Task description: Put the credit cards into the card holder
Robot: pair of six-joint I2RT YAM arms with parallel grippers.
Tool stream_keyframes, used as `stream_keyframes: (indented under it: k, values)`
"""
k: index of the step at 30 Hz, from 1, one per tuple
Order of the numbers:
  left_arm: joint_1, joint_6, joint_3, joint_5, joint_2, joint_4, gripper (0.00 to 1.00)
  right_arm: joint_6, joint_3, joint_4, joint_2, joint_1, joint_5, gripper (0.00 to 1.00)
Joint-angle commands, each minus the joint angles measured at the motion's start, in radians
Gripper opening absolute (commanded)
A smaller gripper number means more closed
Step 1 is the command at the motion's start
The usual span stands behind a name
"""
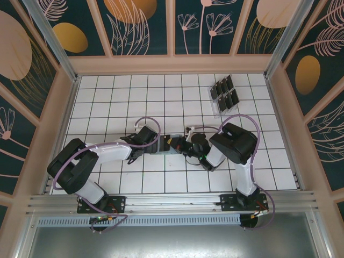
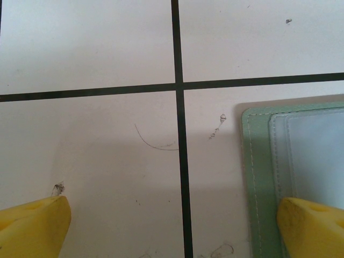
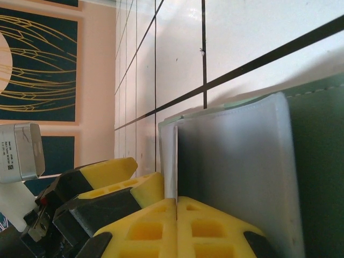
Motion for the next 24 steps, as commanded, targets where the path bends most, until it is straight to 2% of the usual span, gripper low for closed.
stream_keyframes:
  k: [1, 19, 24]
  values:
    - [0.001, 0.001, -0.033, -0.001, 0.009, -0.064, 0.99, -0.015, 0.014, -0.051, -0.021, 0.006, -0.008, 0.05]
    - [0.001, -0.041, -0.040, 0.048, -0.035, -0.013, 0.99, -0.144, 0.118, -0.450, -0.173, 0.009, 0.019, 0.54]
    - [0.001, -0.097, -0.054, 0.060, -0.085, 0.021, 0.99, -0.213, 0.198, -0.647, -0.206, 0.020, 0.050, 0.59]
